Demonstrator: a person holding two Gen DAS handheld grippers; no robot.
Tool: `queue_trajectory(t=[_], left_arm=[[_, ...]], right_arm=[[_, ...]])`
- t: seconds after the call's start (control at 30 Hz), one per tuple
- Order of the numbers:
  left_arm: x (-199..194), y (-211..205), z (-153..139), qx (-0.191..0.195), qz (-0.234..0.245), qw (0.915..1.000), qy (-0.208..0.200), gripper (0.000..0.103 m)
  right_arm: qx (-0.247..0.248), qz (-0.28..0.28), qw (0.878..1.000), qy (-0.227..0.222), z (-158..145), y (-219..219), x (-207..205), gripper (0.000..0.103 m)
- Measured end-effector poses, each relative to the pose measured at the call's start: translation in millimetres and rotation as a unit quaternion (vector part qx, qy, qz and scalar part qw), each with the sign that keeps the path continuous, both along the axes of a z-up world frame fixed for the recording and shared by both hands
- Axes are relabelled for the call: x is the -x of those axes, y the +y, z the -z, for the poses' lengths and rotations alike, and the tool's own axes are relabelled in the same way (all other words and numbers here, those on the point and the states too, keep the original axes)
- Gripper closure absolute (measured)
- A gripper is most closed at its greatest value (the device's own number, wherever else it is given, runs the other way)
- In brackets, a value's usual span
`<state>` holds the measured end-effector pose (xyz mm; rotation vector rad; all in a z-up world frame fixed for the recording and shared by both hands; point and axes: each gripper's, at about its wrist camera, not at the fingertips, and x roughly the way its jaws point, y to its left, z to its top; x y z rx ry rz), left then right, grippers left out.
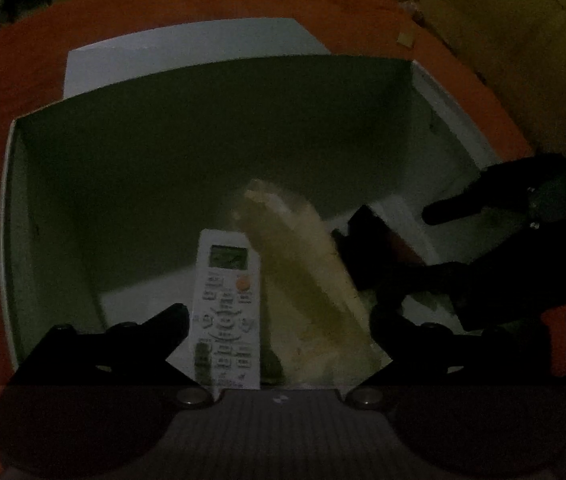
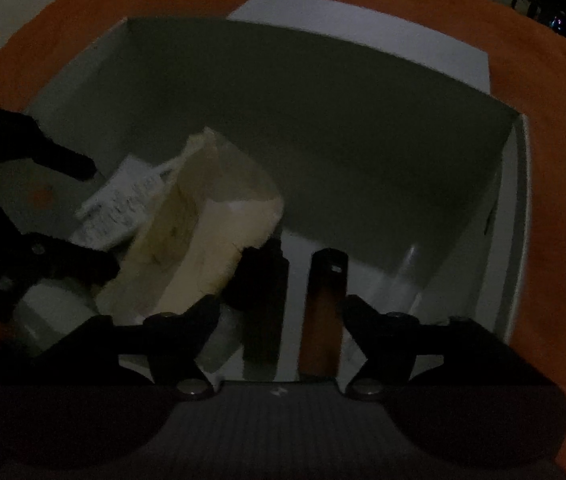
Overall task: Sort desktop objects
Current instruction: 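Open the left tool to drop the remote while the right tool releases the bottle, then move both tools out of the box back over the white sheet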
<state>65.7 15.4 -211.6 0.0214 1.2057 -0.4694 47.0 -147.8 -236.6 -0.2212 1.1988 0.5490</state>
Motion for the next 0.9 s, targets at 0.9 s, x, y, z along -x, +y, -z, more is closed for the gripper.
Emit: queue_trajectory(t=[0.9], left_arm=[[-21.7, 13.1, -59.4, -0.006, -0.037, 0.9993, -0.005, 0.004]], right_arm=[[-0.035, 0.043, 0.998, -0.006, -72.8, -24.9, -17.0, 0.008]])
